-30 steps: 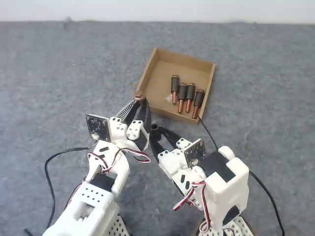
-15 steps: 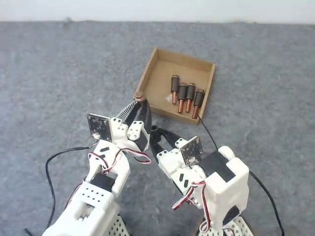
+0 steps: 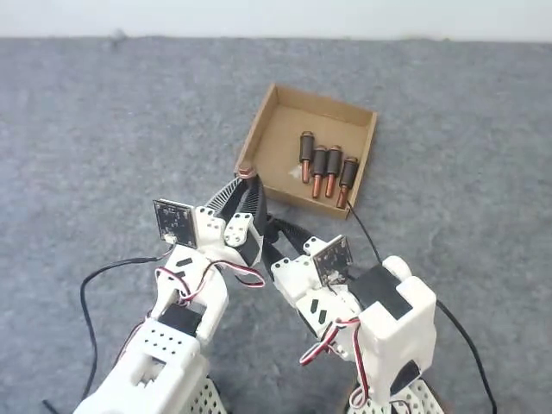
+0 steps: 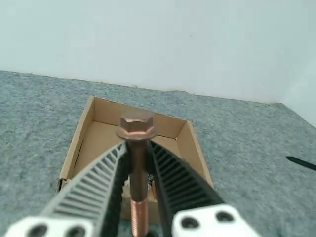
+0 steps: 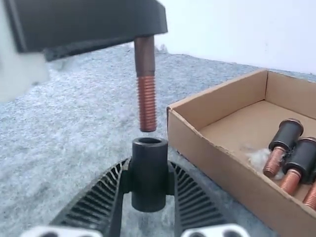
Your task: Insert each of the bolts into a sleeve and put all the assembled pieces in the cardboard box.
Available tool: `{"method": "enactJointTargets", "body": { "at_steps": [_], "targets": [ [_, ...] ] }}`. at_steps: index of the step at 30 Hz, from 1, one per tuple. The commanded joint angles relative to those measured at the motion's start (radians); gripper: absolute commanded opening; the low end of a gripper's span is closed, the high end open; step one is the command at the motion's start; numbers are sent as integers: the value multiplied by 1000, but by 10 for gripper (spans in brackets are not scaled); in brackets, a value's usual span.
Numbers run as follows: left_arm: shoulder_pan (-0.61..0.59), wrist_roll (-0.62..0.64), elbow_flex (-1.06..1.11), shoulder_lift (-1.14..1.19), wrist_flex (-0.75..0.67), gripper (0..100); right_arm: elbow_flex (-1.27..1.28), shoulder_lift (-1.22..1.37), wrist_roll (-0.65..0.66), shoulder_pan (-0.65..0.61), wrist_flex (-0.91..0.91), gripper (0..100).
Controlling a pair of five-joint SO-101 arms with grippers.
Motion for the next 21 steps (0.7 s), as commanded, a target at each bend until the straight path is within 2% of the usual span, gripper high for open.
{"method": "enactJointTargets", "body": {
  "at_steps": [1,4,8,21],
  "targets": [
    [5,6,-24,5,17,12,-28,-12,57,-8,4,6],
    [5,6,-24,0,46,12,-46,-4,94,-4,10,6],
    [5,6,-24,5,51,12,-63,-12,95,5,65,6],
    [5,6,-24,5,60,12,-68,-12,97,8,65,6]
  ]
}}
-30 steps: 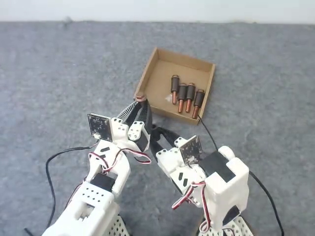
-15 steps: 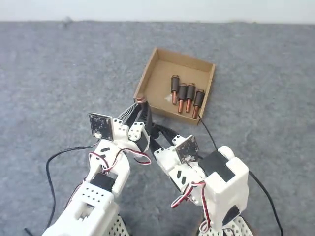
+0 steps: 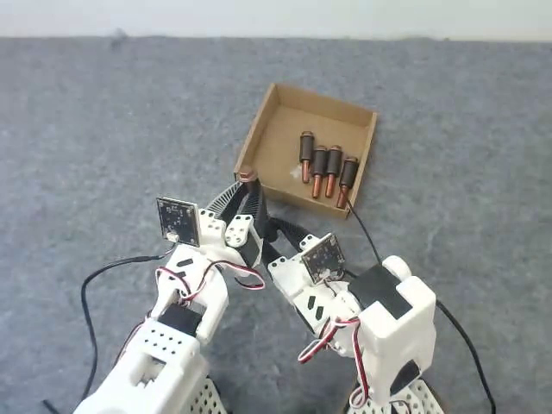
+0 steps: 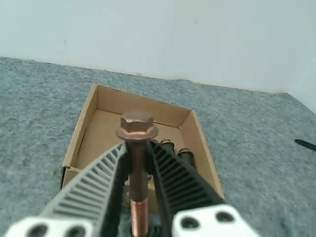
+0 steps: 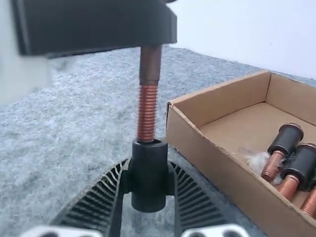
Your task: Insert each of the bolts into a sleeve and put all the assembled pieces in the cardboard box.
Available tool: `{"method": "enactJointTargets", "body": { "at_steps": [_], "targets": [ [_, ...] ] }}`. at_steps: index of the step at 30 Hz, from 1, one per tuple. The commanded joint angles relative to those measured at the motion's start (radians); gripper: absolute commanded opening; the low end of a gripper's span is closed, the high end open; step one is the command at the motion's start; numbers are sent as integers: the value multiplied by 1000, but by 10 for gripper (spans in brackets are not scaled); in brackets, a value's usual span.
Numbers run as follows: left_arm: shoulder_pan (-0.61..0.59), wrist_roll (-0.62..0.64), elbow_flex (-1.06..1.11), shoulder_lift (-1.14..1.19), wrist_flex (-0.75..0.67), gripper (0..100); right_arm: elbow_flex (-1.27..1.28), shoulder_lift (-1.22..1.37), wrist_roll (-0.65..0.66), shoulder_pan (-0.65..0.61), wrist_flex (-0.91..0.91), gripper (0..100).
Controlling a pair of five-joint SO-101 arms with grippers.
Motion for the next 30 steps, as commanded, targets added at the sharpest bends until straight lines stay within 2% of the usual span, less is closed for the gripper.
{"method": "enactJointTargets", "body": {
  "at_steps": [1,5,17,22,30],
  "targets": [
    [5,6,-24,3,29,12,-32,-12,18,8,4,6],
    [5,5,-24,5,63,12,-28,-12,71,8,2,6],
    [6,2,-24,2,89,12,-25,-12,74,8,2,6],
    [21,-74,-24,0,104,12,-25,-12,74,2,4,6],
    [8,-77,-39,5,100,12,-44,-10,74,4,8,6]
  ]
}}
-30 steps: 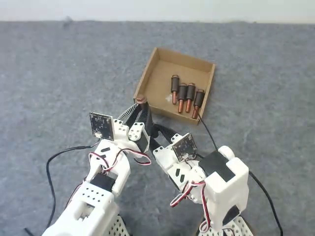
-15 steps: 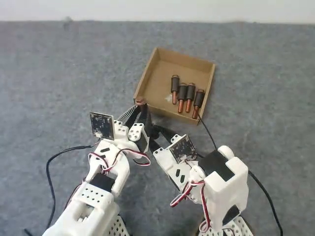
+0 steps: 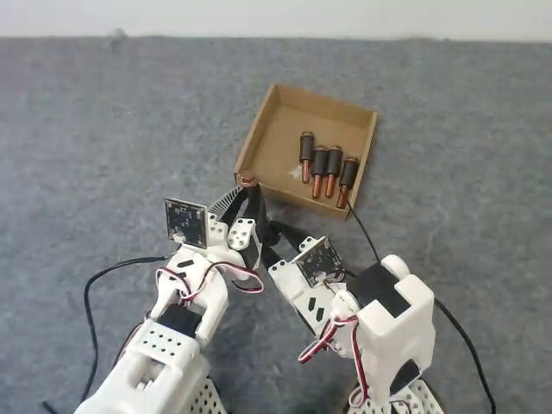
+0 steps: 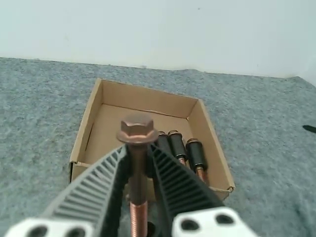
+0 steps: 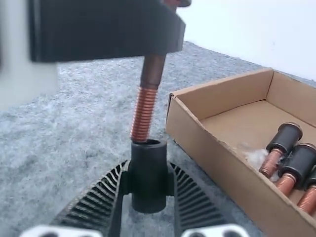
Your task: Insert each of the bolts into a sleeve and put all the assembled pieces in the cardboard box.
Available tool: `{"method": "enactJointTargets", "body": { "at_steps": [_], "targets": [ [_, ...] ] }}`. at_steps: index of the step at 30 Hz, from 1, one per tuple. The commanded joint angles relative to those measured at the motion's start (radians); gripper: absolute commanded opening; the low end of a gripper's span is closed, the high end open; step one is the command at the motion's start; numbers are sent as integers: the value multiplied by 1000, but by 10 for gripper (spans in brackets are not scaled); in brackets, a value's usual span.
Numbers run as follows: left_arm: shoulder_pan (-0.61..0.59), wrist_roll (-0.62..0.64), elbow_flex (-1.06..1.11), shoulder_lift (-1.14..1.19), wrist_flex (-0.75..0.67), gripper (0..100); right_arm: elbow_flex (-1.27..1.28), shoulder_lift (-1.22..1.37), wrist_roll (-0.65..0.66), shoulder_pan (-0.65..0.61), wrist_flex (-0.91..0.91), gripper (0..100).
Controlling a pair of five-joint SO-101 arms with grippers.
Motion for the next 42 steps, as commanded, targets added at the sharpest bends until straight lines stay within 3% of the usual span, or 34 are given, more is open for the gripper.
{"method": "enactJointTargets", "body": {
  "at_steps": [1,13,17,30,37,42],
  "targets": [
    [-3,-3,-39,17,11,12,-49,-13,9,4,5,6],
    [-68,15,-27,18,-103,12,-135,48,3,24,-10,6],
    [-123,75,-31,18,-161,12,-143,133,3,18,-157,6],
    [-51,80,-28,18,-158,12,-152,166,3,10,-193,6],
    [-51,112,-84,18,9,12,-149,166,5,10,-193,6],
    [-51,112,-84,18,23,12,-146,166,5,12,-193,6]
  ]
}}
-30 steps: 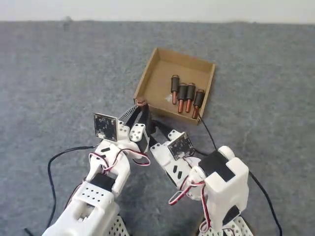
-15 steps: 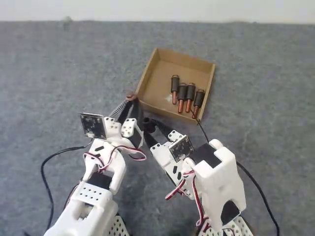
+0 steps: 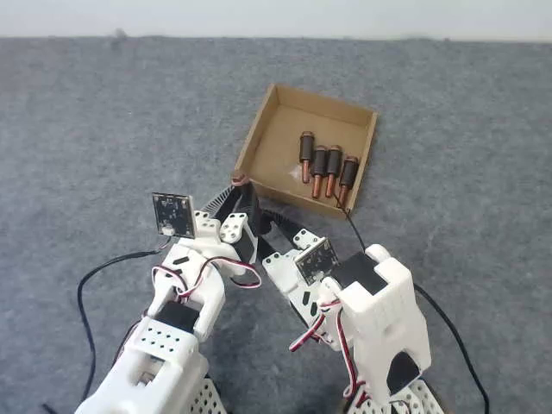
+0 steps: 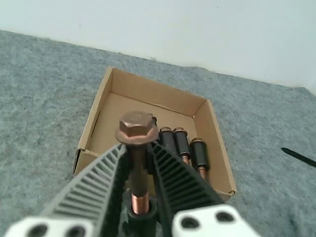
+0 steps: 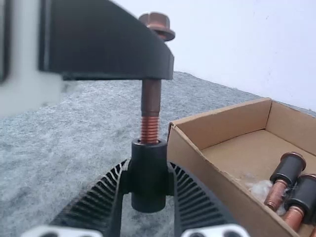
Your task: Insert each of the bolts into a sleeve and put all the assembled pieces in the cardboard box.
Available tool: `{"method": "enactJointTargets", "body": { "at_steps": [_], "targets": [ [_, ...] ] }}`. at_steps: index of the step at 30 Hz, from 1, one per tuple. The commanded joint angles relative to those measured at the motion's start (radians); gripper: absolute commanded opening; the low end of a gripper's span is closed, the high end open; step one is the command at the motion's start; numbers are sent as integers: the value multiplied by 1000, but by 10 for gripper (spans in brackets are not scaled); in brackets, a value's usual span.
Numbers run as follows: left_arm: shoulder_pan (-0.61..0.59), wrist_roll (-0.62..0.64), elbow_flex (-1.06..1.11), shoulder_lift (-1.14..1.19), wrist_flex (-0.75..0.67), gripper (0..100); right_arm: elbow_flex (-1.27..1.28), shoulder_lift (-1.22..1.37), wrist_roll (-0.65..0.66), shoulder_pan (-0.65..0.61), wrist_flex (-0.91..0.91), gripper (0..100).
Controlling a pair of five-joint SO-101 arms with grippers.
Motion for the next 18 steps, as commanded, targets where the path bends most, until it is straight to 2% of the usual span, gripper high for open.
{"method": "enactJointTargets", "body": {
  "at_steps": [1,11,14,18],
  "targets": [
    [2,9,-59,2,9,12,-15,-13,6,12,-25,6],
    [28,3,-18,2,29,12,-9,-15,8,19,-33,6],
    [71,-68,1,2,63,12,-9,-15,6,19,-33,6],
    [75,-78,2,2,112,12,-6,-15,6,19,-33,6]
  ]
}}
